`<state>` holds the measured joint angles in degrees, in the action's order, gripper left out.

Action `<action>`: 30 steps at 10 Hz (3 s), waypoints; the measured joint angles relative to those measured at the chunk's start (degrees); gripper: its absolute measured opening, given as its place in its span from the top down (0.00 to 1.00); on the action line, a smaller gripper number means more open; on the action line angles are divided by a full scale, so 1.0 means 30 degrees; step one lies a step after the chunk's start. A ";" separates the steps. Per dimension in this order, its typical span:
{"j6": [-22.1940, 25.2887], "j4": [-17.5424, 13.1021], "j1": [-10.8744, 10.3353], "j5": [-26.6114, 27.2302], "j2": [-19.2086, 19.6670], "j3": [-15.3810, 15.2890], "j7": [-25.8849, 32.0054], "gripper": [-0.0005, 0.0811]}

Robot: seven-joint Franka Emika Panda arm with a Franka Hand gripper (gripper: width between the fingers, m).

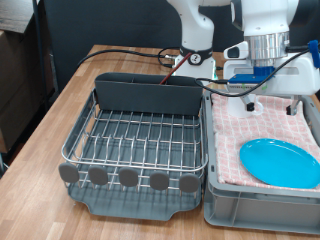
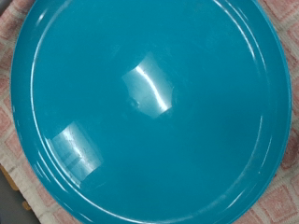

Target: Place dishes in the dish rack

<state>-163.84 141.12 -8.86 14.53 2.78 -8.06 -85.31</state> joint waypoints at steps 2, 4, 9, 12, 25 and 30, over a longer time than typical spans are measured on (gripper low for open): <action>0.0315 -0.0003 0.0242 0.4817 0.0153 -0.0314 0.4200 0.01; 0.0212 -0.0055 0.0426 0.7485 0.0683 -0.0364 0.7351 0.01; -0.0911 -0.0345 0.0450 0.9424 0.1900 -0.0491 0.9648 0.01; -0.1836 -0.0494 0.0449 1.0142 0.2631 -0.0673 1.0201 0.01; -0.2524 -0.1674 0.1162 1.2490 0.4478 -0.1620 1.2742 0.01; -0.2588 -0.1838 0.1435 1.3490 0.4630 -0.1998 1.3322 0.01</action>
<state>-171.60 135.60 -4.56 55.00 16.67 -14.05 -45.34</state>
